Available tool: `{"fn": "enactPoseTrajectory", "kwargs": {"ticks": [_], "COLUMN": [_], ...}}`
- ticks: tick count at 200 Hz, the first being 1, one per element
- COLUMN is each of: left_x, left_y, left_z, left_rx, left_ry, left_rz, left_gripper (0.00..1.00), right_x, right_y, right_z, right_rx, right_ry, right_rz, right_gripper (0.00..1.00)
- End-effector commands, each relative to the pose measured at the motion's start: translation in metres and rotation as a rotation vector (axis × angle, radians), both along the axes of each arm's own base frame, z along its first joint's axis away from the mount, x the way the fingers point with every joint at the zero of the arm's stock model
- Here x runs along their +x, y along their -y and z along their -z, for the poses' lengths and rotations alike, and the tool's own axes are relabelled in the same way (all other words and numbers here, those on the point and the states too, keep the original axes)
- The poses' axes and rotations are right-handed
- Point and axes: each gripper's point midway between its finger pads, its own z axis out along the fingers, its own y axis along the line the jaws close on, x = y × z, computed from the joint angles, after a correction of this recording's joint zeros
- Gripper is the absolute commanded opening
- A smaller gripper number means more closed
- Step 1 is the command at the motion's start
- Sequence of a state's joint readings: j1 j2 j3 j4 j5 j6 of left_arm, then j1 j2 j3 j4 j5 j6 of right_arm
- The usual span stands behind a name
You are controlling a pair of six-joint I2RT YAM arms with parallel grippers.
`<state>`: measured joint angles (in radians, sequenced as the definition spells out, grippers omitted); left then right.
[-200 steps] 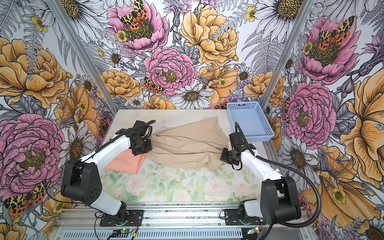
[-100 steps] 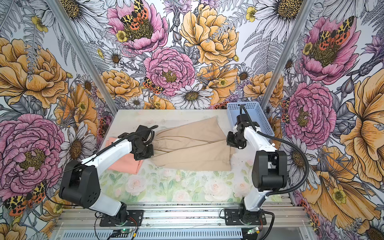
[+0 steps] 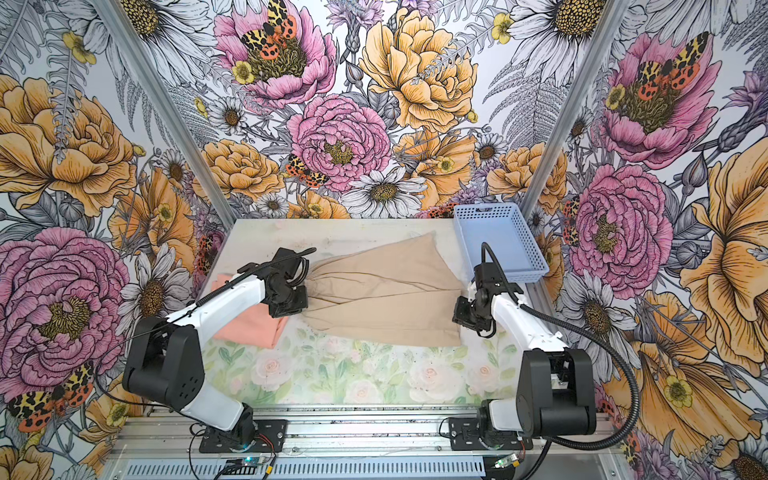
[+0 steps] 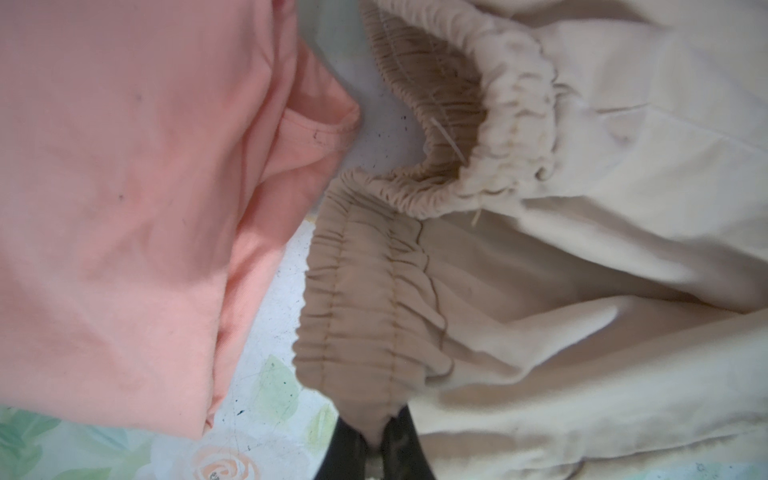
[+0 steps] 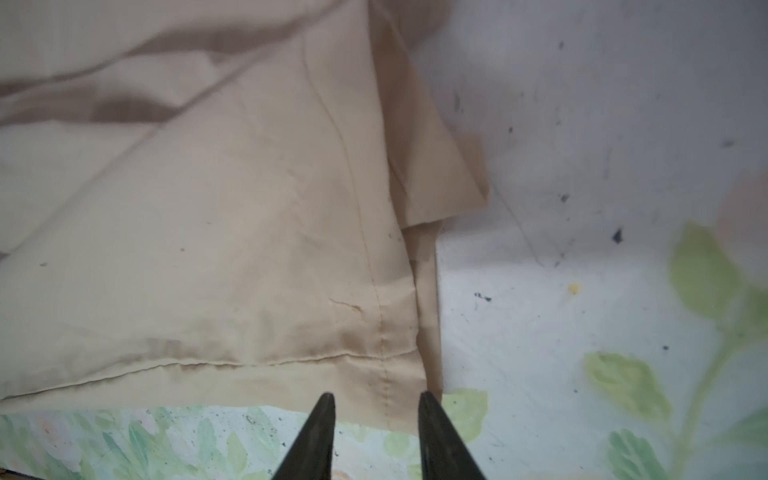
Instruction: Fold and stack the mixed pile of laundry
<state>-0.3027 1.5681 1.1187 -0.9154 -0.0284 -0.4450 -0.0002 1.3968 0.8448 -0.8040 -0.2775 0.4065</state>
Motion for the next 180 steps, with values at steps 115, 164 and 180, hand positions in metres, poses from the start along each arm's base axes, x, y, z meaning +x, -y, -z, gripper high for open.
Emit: {"fn": "enactPoseTrajectory", "kwargs": {"ticks": [115,164,180], "left_x": [0.009,0.005,0.003], "left_y": [-0.001,-0.002,-0.003], "left_z": [-0.009,-0.008,-0.008], "left_rx": [-0.011,-0.01,-0.008], "left_ry": [0.048,0.045,0.046], "left_rz": [-0.006,-0.011,-0.013], "left_gripper": [0.0,0.0,0.0], "right_x": [0.014,0.013,0.013], "right_y": [-0.007,-0.013,-0.014], "right_z": [0.035,0.028,0.028], "right_rx": [0.021,0.059,0.064], "right_ry": [0.003,0.019,0.022], "right_rz": [-0.014,-0.009,-0.01], "right_gripper": [0.31,0.08,0.0]}}
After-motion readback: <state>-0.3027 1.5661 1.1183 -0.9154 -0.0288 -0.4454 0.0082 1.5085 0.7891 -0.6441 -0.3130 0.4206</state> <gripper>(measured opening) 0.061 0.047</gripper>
